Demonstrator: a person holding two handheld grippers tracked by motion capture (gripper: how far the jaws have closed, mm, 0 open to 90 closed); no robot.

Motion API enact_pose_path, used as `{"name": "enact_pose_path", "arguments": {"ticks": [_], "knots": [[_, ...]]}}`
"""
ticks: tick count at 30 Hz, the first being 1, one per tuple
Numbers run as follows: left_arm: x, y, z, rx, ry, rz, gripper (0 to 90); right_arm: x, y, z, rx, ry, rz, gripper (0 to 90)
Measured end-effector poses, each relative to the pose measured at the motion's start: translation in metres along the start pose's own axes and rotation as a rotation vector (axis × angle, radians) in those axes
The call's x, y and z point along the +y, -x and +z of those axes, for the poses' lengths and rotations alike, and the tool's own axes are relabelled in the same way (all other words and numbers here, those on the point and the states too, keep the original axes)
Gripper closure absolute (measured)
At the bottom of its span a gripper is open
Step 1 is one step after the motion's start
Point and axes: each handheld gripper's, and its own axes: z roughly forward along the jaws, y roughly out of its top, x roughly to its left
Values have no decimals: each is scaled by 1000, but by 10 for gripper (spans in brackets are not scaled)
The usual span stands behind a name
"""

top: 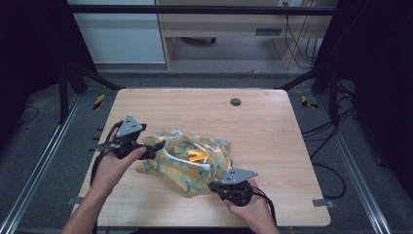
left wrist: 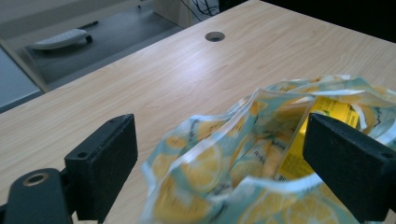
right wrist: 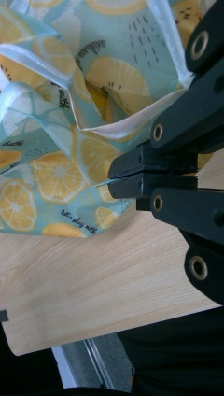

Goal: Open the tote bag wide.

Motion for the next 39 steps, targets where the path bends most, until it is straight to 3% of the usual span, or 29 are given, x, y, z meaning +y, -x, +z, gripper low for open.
{"name": "enact_pose_path", "arguments": {"ticks": [3,6,7,8,11,14,17,19,24,27,30,34,39], "knots": [[8,3,17,-24,-40,37,102,0,1,-2,-1,8,6,887],[10,5,29,-46,-65,49,125,-1,2,-4,-4,9,12,886],[11,7,33,-58,-73,51,135,-1,3,-4,-6,8,12,885],[11,8,41,-89,-90,28,140,-2,3,-5,-7,10,15,885],[12,9,47,-84,-109,54,150,-2,4,-7,-10,15,20,884],[11,10,56,-100,-126,29,157,-2,4,-8,-10,16,22,881],[8,11,66,-77,-190,54,188,-2,4,-8,-7,9,25,881],[5,10,73,-49,-236,60,234,-3,4,-8,-8,9,23,881],[-1,11,77,-40,-270,60,577,-4,5,-10,-8,8,26,880],[-4,12,70,-48,-256,67,753,-4,5,-10,-11,8,28,879],[-6,13,61,-58,-222,55,865,-4,6,-11,-13,9,29,878],[-5,19,40,-56,-139,40,896,-5,7,-11,-18,8,33,875],[-8,32,5,-91,-15,22,900,-7,9,-11,-29,0,45,874]]}}
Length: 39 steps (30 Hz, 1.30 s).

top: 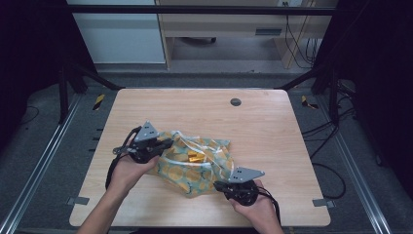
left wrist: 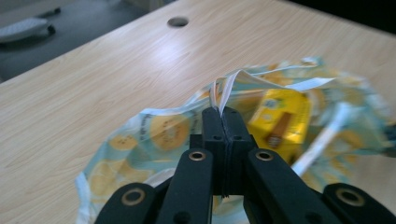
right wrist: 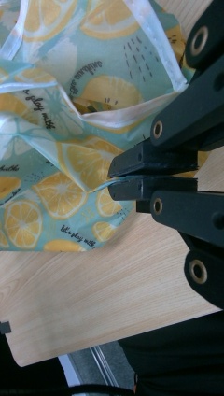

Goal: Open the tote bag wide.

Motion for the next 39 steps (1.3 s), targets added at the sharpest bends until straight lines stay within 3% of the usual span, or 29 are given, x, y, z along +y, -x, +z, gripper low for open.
{"name": "enact_pose_path", "arguments": {"ticks": [3,5,7,12,18,24,27,32,36,39], "knots": [[-6,9,-13,-21,36,6,900,0,0,0,-1,-4,-1,873],[-18,22,-28,-50,73,10,900,-1,0,1,-4,-10,5,872],[-29,30,-34,-71,78,12,900,-2,1,1,-9,-12,10,871],[-57,41,-38,-58,22,59,900,-3,3,-1,-20,-10,18,866],[-95,41,-28,-76,-50,24,900,-4,6,-4,-31,-10,27,861],[-112,39,-23,-73,-96,17,900,-6,7,-5,-42,-35,20,841],[-119,38,-22,-68,-115,6,900,-6,5,-7,-47,-40,7,779],[-123,35,-25,-55,-124,6,900,0,1,-20,-64,-33,-18,590],[-127,35,-28,-57,-135,9,900,12,1,-37,-101,-7,-49,496],[-130,36,-28,-56,-149,16,900,20,9,-39,-147,-15,-61,440]]}}
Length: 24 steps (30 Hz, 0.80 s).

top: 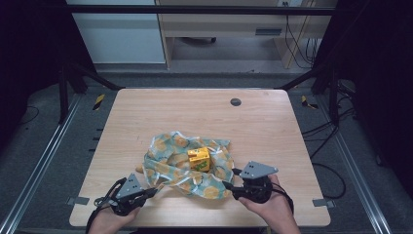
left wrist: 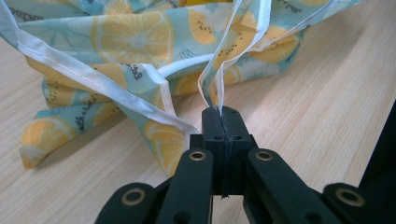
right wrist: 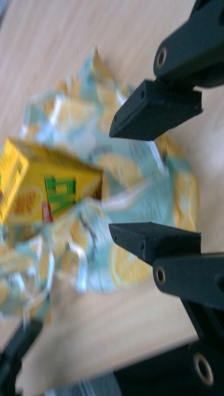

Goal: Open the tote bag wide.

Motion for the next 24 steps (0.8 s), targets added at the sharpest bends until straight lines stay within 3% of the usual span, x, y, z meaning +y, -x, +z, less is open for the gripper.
{"name": "enact_pose_path", "arguments": {"ticks": [4,8,11,14,16,20,24], "knots": [[-6,1,-2,1,-13,-1,900,12,16,16,-67,-12,15,364],[-10,1,-4,2,-19,-4,900,26,25,41,-65,-48,37,257],[-10,1,-3,5,-23,3,900,32,31,62,-62,-125,42,244],[-10,3,-1,3,-28,11,900,31,37,73,-63,-174,36,367],[-10,3,-1,3,-29,14,900,31,42,74,-61,-169,39,557],[-11,2,-1,8,-31,13,900,28,51,74,-68,-183,60,807],[-12,-1,0,16,-39,9,900,24,65,77,-96,-164,97,882]]}}
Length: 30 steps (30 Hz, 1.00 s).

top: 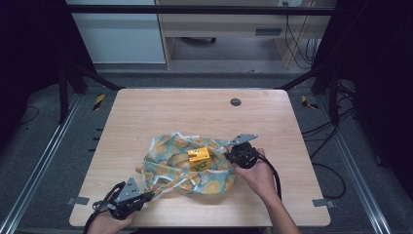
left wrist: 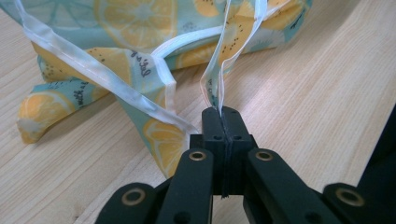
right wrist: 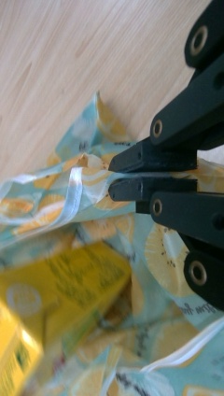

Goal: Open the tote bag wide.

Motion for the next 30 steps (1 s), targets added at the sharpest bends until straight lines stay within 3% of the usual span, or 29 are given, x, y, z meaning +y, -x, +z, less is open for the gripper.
{"name": "enact_pose_path", "arguments": {"ticks": [7,14,30], "knots": [[-2,-6,1,12,-18,-11,900,-6,24,9,-35,20,95,899],[-2,-5,6,15,-42,3,900,-8,28,15,-39,-2,101,900],[-3,-5,9,6,-58,-10,900,-17,29,20,-25,-54,91,900]]}}
